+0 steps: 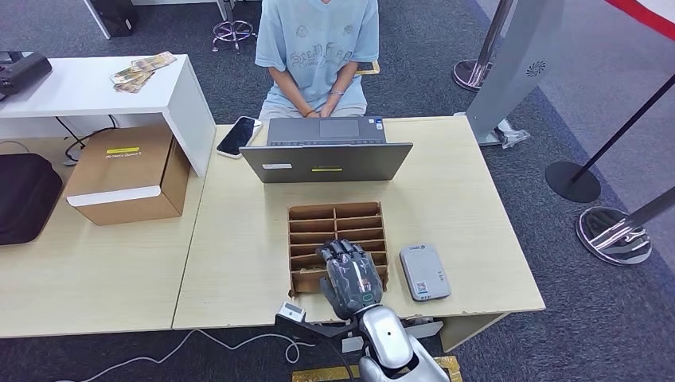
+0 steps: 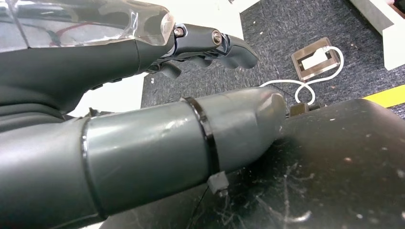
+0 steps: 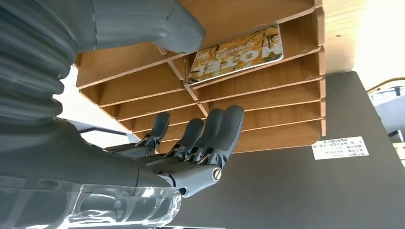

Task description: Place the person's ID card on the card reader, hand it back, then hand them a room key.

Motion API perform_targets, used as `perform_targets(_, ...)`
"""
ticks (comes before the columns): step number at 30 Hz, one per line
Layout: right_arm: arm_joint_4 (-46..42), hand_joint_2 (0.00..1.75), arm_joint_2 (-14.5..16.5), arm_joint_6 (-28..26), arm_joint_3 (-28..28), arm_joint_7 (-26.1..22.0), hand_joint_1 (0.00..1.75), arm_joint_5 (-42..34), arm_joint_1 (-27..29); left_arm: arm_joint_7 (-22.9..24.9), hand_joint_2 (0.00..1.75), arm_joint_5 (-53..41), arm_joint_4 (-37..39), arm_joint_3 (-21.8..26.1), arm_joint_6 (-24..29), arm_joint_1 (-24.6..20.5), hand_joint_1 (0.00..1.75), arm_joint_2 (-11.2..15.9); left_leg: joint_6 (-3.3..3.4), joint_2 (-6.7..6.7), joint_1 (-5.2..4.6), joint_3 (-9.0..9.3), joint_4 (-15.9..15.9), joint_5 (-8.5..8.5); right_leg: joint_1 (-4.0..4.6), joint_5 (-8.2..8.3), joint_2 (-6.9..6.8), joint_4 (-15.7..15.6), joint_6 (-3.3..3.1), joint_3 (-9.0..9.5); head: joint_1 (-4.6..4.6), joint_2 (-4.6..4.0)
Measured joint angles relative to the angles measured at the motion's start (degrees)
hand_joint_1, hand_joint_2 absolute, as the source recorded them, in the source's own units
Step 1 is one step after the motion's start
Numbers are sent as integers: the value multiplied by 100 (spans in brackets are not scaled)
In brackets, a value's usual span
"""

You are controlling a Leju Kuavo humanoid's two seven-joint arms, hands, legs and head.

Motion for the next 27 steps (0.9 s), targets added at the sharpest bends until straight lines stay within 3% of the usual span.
perform_targets(18,47,175,0,9,85,169,77,293,-41,-19,0,-2,0,0,0,1,0,-1,0,0,1,0,0,0,0,0,0,0,0,0,0,0)
perform_targets(24,52,175,0,34,85,170,95,296,-43,-19,0,-3,0,0,0,0,0,-2,0,0,1,0,0,0,0,0,0,0,0,0,-1,0)
perform_targets(27,61,175,-1,41,85,172,117,296,-46,-19,0,-4,0,0,0,0,0,-2,0,0,1,0,0,0,0,0,0,0,0,0,0,0)
